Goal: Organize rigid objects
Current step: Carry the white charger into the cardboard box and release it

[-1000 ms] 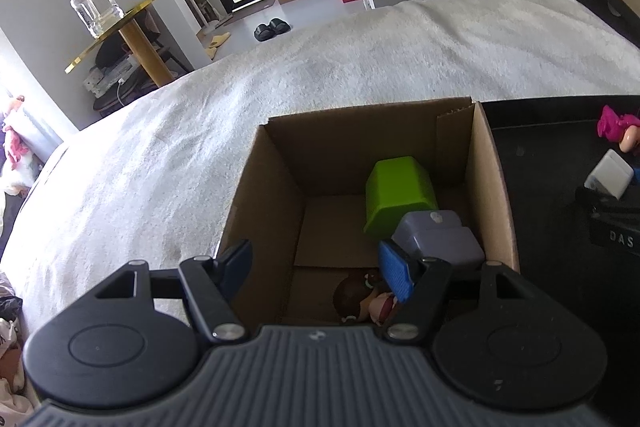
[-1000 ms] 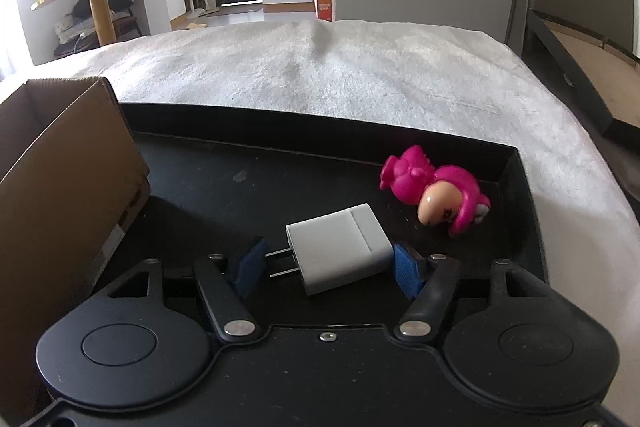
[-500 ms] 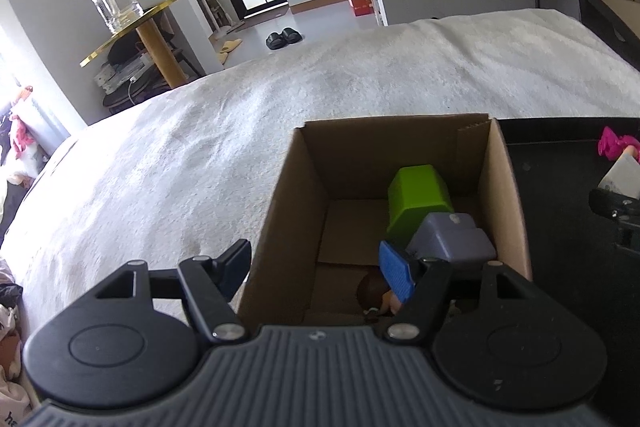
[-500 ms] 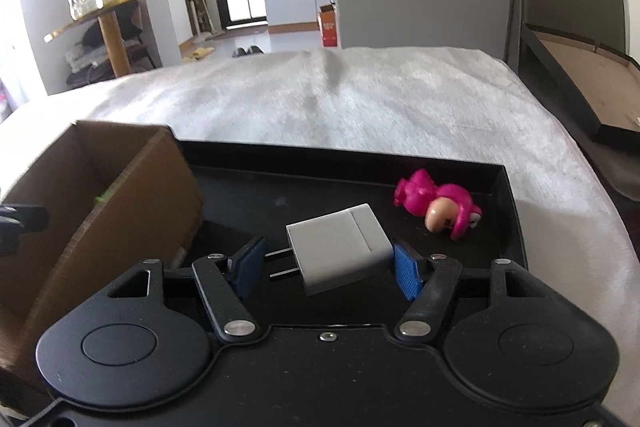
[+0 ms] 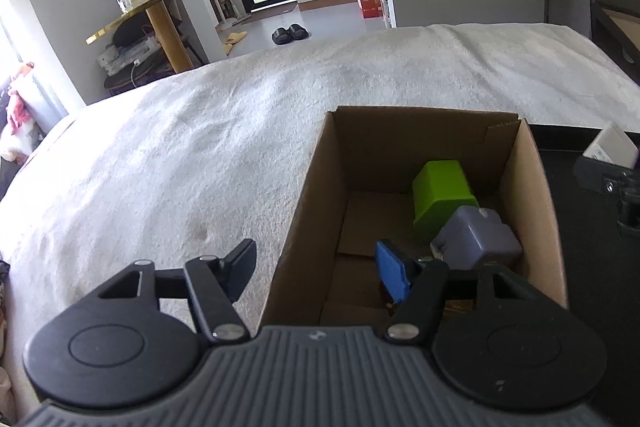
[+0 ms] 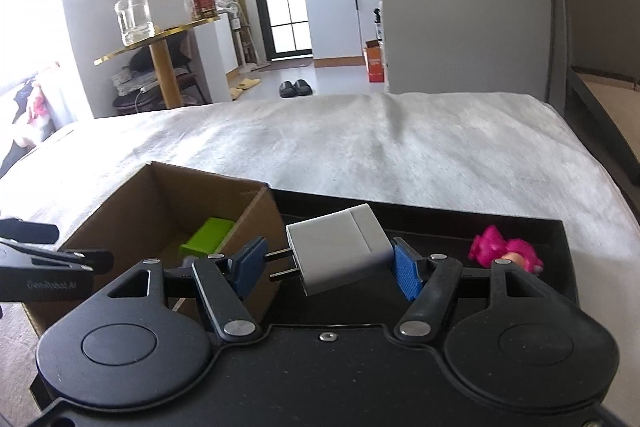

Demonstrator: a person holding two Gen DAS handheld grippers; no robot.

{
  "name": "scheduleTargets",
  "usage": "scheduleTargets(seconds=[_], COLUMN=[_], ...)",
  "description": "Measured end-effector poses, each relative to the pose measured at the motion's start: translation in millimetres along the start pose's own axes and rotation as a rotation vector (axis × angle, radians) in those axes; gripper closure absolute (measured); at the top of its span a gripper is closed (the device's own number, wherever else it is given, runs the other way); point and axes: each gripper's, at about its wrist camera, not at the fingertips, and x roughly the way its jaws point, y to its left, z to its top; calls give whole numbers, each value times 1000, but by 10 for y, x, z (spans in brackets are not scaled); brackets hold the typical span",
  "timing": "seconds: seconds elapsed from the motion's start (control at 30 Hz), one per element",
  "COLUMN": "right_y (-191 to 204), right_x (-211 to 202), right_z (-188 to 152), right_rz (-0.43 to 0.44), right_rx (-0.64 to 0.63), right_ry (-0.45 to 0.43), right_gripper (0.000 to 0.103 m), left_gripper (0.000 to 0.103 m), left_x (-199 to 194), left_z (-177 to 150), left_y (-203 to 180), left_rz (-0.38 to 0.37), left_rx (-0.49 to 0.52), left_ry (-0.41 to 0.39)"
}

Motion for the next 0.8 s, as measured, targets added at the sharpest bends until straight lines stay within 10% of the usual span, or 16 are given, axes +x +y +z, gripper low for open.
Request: scheduleTargets(seconds=[0.5,0.8], right_y=[419,745], right_x=[-41,113], right_z=[261,259], right_rz=[57,82], right_rx=[-81,-168], right_ry=[-78,-33], right_gripper=[38,38], left_gripper=[85,88], left_x=[101,116], left_z=[-107,-106], left_y=[237,344], left_rz=[-49,-100], left_rx=[-64,-100], left_ry=[-9,-4])
